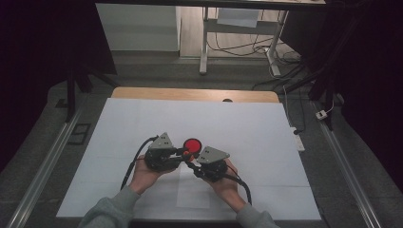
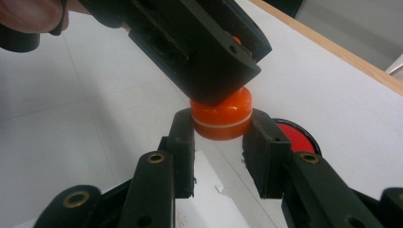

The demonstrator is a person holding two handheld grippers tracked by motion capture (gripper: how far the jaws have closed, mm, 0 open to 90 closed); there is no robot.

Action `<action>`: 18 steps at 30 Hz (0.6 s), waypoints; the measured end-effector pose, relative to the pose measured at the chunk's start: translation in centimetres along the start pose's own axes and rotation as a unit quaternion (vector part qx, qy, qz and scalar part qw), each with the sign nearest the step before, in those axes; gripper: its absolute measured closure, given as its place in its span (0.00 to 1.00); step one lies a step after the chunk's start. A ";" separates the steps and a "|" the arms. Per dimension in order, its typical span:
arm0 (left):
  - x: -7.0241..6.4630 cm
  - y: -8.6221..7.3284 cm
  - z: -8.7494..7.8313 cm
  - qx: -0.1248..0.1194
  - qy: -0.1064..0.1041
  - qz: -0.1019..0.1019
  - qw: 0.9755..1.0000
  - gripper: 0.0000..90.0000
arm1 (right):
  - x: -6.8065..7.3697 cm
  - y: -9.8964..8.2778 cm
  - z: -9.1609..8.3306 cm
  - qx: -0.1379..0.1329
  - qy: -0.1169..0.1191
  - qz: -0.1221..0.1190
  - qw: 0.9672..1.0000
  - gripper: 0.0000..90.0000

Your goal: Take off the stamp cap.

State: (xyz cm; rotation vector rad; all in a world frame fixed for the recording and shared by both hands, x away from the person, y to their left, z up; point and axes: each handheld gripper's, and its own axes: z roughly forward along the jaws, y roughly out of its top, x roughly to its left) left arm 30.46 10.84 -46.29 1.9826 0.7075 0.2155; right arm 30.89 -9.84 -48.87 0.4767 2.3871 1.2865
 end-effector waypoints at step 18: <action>0.0 -0.1 0.0 0.000 -0.004 -0.003 1.000 0.81 | 0.0 -0.2 -0.1 0.000 0.001 0.001 1.000 0.72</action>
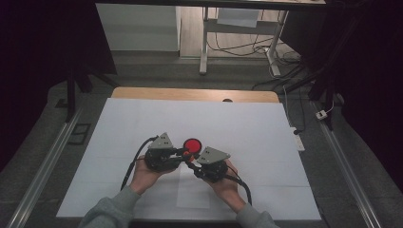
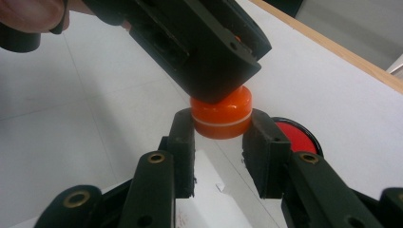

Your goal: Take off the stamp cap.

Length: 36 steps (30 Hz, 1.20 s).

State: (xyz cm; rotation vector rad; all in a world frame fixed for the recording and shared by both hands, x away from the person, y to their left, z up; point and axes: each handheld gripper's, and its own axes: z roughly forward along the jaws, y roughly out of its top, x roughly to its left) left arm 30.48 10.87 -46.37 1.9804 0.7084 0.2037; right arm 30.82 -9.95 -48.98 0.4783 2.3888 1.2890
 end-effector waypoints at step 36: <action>1.3 -0.3 -2.0 -0.032 0.010 -0.024 0.999 0.81 | -0.5 -1.6 0.1 -0.004 0.000 0.032 0.999 0.73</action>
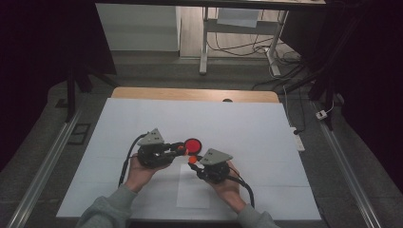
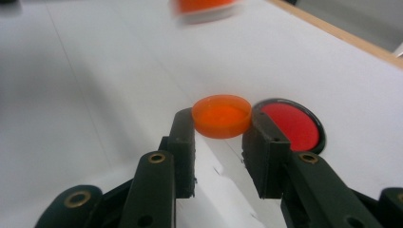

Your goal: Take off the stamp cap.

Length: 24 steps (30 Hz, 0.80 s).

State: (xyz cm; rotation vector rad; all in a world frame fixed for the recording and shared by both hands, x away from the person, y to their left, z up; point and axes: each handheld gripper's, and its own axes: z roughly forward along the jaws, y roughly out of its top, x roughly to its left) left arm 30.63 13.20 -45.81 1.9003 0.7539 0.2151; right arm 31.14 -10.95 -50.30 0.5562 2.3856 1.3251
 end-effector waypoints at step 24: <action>0.0 -0.4 0.7 0.014 -0.011 -0.003 1.000 0.81 | -1.0 -0.2 -1.2 0.006 -0.009 -0.006 1.000 0.72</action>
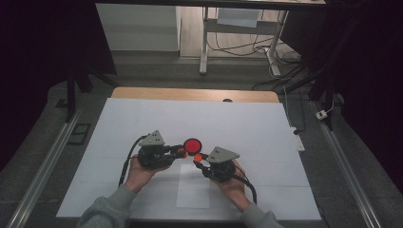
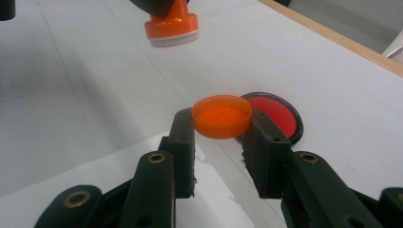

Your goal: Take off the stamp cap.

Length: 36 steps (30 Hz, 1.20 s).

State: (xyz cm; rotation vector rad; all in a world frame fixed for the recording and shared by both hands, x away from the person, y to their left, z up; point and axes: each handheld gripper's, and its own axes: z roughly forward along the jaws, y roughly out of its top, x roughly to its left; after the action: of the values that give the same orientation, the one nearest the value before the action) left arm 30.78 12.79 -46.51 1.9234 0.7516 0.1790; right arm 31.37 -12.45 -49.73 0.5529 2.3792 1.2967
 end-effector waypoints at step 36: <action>-0.1 -0.2 0.4 0.013 0.001 0.010 1.000 0.80 | -1.4 -2.4 -3.6 -0.014 -0.022 0.011 1.000 0.72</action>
State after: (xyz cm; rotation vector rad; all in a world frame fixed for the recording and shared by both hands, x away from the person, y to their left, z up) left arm 30.82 12.49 -46.84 1.9557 0.7396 0.1842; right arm 30.34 -16.89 -49.80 0.5938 2.3231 1.3112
